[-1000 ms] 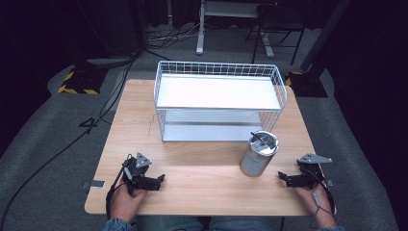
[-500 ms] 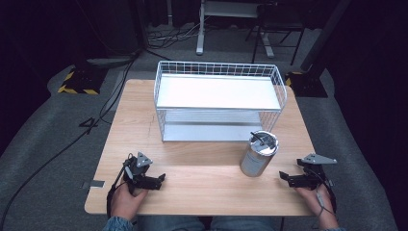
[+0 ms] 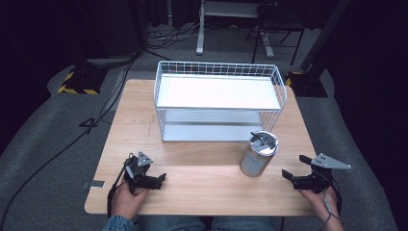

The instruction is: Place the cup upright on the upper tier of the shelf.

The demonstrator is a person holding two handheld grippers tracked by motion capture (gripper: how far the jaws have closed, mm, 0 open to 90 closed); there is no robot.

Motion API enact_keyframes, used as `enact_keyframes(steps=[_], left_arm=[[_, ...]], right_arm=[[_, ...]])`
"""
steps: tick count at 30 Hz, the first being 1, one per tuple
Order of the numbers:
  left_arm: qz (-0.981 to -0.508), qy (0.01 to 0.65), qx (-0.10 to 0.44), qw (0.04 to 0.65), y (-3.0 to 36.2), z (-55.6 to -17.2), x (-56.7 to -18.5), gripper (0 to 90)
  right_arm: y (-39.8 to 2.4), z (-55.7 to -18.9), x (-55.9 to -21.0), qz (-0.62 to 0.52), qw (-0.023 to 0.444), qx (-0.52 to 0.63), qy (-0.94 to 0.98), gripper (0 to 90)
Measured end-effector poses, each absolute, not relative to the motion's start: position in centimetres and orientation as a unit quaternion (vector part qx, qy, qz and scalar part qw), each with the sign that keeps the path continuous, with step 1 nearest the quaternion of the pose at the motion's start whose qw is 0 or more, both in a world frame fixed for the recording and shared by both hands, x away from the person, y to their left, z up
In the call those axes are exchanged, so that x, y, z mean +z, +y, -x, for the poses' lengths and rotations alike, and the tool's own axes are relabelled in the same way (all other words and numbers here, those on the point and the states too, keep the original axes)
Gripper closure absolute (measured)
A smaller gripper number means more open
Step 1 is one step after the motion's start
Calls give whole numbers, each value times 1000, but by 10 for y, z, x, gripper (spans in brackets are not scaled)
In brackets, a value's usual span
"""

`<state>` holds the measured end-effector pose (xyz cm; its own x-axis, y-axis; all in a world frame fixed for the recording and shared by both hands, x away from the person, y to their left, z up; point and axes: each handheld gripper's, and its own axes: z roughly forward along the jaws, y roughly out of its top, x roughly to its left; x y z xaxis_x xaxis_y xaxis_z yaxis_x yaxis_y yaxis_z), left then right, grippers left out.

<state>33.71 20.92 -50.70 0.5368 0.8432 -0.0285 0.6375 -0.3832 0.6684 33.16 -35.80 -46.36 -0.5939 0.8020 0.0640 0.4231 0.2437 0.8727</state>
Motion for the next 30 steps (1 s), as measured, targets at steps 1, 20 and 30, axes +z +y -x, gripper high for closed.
enact_keyframes(steps=[1, 20, 30], left_arm=[[-816, 454, 161, 320, 209, -337, -507, 2], [-816, 454, 161, 320, 209, -337, -507, 2], [-816, 454, 161, 320, 209, -337, -507, 2]], right_arm=[[-357, -330, -461, -398, 203, 471, 760, 0], [-328, -321, -431, -354, 206, 505, 760, 0], [-306, -330, -425, -336, 207, 520, 758, 0]])
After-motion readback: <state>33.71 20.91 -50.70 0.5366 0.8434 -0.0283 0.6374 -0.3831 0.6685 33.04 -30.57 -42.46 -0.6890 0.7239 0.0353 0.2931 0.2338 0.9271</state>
